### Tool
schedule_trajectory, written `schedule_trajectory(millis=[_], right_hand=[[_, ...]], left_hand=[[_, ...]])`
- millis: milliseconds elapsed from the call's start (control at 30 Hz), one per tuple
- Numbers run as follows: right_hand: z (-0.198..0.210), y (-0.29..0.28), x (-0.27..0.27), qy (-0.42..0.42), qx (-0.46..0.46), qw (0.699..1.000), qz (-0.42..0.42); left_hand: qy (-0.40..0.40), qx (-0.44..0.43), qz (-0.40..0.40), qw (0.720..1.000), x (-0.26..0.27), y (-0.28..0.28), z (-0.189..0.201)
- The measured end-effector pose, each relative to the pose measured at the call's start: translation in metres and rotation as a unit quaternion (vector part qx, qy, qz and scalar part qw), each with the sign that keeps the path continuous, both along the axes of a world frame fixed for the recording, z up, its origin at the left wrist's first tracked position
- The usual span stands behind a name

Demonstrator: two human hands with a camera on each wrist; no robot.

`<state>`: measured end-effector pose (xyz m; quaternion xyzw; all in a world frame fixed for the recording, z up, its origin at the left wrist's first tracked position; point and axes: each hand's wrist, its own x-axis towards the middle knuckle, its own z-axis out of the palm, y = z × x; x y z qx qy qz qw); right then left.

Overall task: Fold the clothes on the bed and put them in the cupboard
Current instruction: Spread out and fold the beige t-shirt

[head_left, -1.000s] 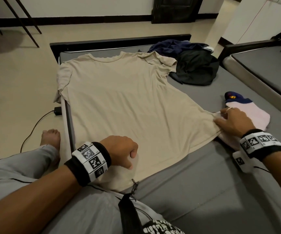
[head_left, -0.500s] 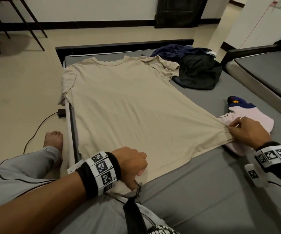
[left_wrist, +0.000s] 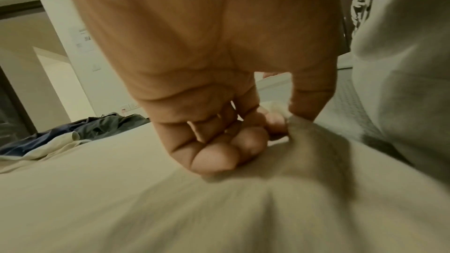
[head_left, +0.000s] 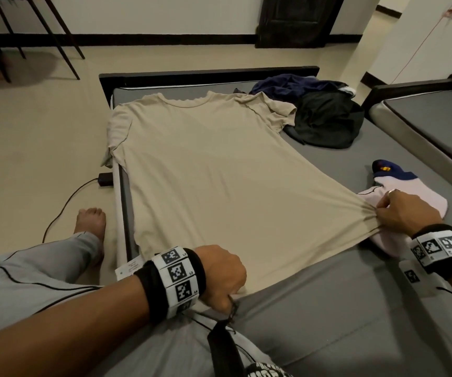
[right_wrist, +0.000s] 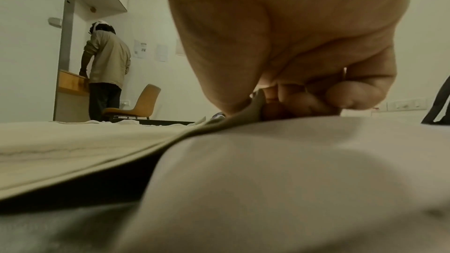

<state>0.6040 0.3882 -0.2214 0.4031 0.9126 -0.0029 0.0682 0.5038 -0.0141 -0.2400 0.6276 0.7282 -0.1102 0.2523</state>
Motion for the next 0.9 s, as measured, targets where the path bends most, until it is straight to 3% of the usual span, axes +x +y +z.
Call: schedule_trajectory(millis=[100, 167, 300, 400, 467, 633, 767, 900], right_hand=[[0.006, -0.013, -0.009, -0.015, 0.116, 0.992, 0.039], [0.013, -0.036, -0.024, 0.026, 0.138, 0.985, 0.103], [0.017, -0.105, -0.075, 0.096, 0.004, 0.947, 0.307], [0.003, -0.168, -0.114, 0.055, -0.071, 0.884, 0.459], [-0.016, -0.205, -0.139, 0.012, -0.09, 0.857, 0.508], [-0.054, -0.229, -0.183, -0.099, -0.073, 0.871, 0.475], [-0.053, -0.166, -0.186, -0.104, -0.066, 0.914, 0.387], [-0.046, -0.093, -0.167, -0.119, -0.071, 0.954, 0.266]], left_hand=[[-0.093, 0.018, 0.058, 0.994, -0.001, -0.004, -0.001], [-0.123, 0.043, 0.097, 0.987, -0.008, -0.004, 0.004], [-0.082, 0.162, 0.193, 0.964, -0.052, -0.011, 0.009], [-0.018, 0.254, 0.289, 0.923, -0.087, -0.024, -0.005], [0.017, 0.225, 0.343, 0.912, -0.104, -0.034, -0.02], [0.042, 0.024, 0.444, 0.895, -0.127, -0.061, -0.041], [0.027, -0.042, 0.488, 0.871, -0.131, -0.082, -0.034], [0.068, -0.113, 0.496, 0.858, -0.13, -0.09, -0.016]])
